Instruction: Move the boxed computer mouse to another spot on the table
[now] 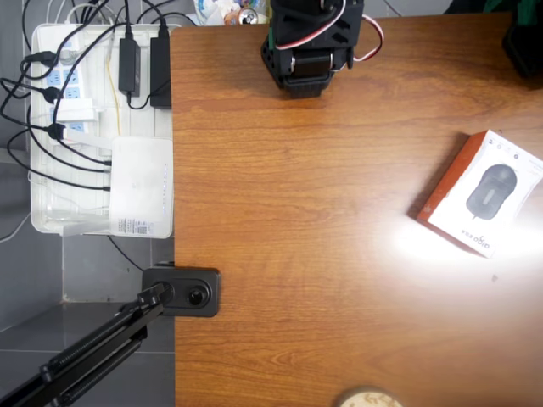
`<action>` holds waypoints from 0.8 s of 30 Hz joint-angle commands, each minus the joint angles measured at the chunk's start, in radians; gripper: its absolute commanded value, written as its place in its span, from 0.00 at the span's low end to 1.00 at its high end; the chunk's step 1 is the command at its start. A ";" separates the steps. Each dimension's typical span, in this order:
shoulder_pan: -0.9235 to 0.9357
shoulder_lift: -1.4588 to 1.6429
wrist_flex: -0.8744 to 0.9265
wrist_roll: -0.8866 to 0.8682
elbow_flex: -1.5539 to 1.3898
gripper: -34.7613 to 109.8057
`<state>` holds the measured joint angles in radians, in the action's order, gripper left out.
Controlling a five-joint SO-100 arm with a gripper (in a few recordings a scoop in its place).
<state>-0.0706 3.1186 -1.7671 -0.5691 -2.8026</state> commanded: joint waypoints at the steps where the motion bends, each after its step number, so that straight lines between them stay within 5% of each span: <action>1: 0.003 -0.009 0.000 0.008 0.002 0.24; 14: 0.003 -0.009 0.000 0.011 0.002 0.24; 17: 0.095 -0.009 0.044 0.146 0.002 0.30; 21: -0.095 -0.009 0.598 0.031 0.129 0.24; 24: -0.140 -0.035 1.460 0.061 0.560 0.24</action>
<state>-0.1718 3.1170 -1.1674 -0.5077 -2.6231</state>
